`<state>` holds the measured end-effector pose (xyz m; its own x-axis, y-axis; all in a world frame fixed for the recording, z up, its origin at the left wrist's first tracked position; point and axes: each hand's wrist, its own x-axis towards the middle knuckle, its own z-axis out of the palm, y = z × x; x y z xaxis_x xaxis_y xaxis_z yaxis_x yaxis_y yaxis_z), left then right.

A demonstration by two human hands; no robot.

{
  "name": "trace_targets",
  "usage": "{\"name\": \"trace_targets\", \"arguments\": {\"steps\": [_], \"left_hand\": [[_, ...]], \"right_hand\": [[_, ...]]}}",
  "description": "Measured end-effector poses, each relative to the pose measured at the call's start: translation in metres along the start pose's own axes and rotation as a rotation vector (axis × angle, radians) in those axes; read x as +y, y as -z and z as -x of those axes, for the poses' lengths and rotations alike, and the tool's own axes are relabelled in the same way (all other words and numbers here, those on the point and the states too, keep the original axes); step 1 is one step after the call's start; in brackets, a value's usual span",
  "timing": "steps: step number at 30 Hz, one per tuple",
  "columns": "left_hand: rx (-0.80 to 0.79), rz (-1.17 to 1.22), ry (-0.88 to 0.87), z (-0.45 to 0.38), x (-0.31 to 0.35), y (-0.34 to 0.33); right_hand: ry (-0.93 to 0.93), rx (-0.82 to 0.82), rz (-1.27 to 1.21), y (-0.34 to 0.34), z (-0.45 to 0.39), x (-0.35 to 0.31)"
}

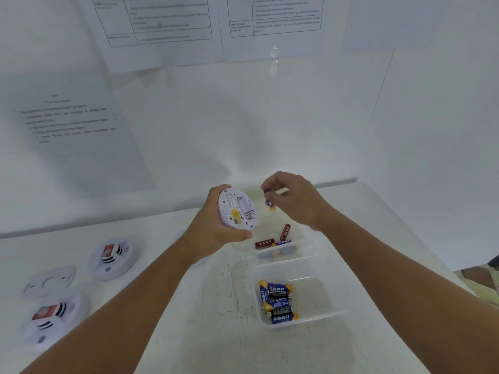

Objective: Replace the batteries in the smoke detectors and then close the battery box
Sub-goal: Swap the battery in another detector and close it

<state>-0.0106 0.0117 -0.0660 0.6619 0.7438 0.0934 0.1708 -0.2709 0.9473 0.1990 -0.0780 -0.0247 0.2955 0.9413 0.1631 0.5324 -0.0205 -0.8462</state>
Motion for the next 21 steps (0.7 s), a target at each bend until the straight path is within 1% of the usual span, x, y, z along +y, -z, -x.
{"name": "trace_targets", "arguments": {"steps": [4,6,8,11,13,15,17,21], "left_hand": [[-0.03,-0.016,-0.014,0.006,-0.001,0.008],[-0.043,-0.047,-0.032,0.01,0.0,0.013],[-0.048,-0.087,-0.049,0.015,0.002,0.019],[-0.046,-0.11,-0.067,0.021,0.004,0.027],[-0.055,-0.116,-0.083,0.026,0.004,0.032],[-0.06,-0.136,-0.085,0.031,0.005,0.037],[-0.044,-0.122,-0.089,0.036,0.004,0.042],[0.017,-0.068,-0.098,0.046,0.007,0.049]], "right_hand": [[-0.004,-0.123,0.008,-0.015,0.0,-0.016],[0.003,-0.14,0.038,-0.019,-0.002,-0.023],[0.05,-0.142,0.11,-0.021,-0.004,-0.029],[0.075,-0.205,0.205,-0.027,-0.006,-0.04],[0.085,-0.231,0.221,-0.033,-0.007,-0.046],[0.063,-0.207,0.174,-0.039,-0.006,-0.05],[0.052,-0.127,0.106,-0.047,-0.005,-0.053],[0.135,0.049,-0.007,-0.071,0.003,-0.049]]}}
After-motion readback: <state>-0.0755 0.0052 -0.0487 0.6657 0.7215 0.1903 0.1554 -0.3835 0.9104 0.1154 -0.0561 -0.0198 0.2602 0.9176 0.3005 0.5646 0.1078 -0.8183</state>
